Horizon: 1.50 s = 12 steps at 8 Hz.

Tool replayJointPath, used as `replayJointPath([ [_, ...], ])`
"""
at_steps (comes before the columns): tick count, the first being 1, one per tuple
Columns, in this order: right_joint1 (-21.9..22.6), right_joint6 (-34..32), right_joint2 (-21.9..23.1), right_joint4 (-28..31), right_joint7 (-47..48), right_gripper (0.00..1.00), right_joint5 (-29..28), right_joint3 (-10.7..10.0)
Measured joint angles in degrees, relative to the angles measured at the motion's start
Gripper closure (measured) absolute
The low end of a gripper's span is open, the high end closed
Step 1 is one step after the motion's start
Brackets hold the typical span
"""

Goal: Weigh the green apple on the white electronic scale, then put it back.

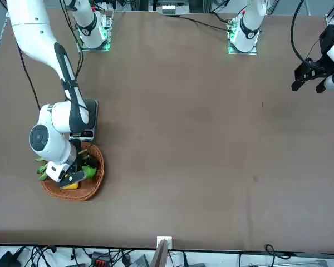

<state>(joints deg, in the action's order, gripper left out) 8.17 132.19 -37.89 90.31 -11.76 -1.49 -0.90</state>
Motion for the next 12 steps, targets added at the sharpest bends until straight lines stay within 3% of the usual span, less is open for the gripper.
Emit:
replayJointPath([
  [5,0.01,1.39,-2.04,-0.27,-0.13,0.06,0.11,0.0],
  [7,0.01,1.85,-2.4,-0.27,-0.15,0.18,0.15,-0.01],
  [8,0.02,1.88,-2.34,-0.42,-0.16,0.31,0.16,0.0],
  [9,0.04,1.86,-2.3,-0.63,-0.16,0.32,0.17,0.0],
  [12,0.08,-7.05,1.83,-1.52,-0.14,0.36,0.15,-0.01],
])
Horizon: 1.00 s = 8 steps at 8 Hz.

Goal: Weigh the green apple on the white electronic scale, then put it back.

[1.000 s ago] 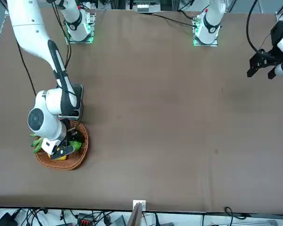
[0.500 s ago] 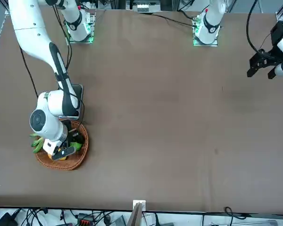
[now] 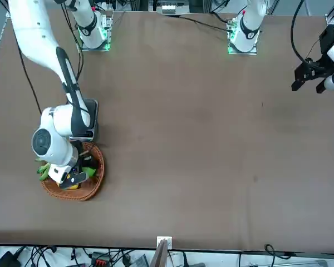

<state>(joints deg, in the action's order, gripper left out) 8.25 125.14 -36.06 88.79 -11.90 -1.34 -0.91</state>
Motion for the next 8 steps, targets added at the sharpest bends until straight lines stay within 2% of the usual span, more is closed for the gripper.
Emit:
replayJointPath([
  [2,-0.03,-4.57,8.05,3.47,0.04,0.36,-0.02,-0.05],
  [5,-0.07,-5.23,22.03,19.38,0.04,0.36,-0.01,-0.33],
  [8,-1.99,-2.15,29.49,32.73,-0.02,0.36,0.02,-0.9],
])
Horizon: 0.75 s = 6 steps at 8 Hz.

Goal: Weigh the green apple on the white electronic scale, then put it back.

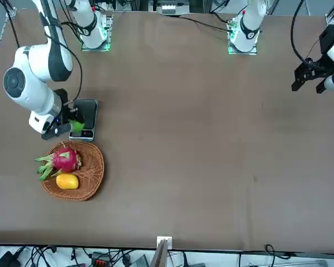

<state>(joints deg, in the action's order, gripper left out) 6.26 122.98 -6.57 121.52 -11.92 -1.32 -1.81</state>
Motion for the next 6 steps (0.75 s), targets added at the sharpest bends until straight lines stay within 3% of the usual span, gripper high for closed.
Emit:
replayJointPath([
  [3,-1.28,9.75,1.83,10.72,-0.01,0.36,0.01,-0.02],
  [6,-1.98,16.19,0.59,15.26,-0.21,0.36,0.01,-0.02],
])
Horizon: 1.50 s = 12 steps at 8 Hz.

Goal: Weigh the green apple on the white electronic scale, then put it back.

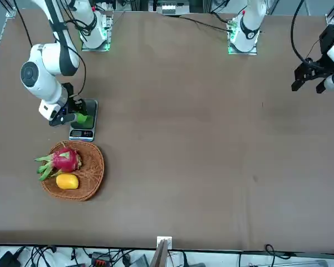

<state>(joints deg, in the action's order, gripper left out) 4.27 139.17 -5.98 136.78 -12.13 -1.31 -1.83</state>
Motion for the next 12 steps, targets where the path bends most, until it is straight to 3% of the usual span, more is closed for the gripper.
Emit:
replayJointPath([
  [7,-2.67,1.87,-2.34,0.52,-2.9,0.34,0.0,-0.01],
  [9,-2.67,1.87,-2.68,0.48,-2.9,0.03,0.01,-0.01],
  [12,-2.66,-0.89,0.25,-2.99,-1.52,0.0,-0.03,0.11],
])
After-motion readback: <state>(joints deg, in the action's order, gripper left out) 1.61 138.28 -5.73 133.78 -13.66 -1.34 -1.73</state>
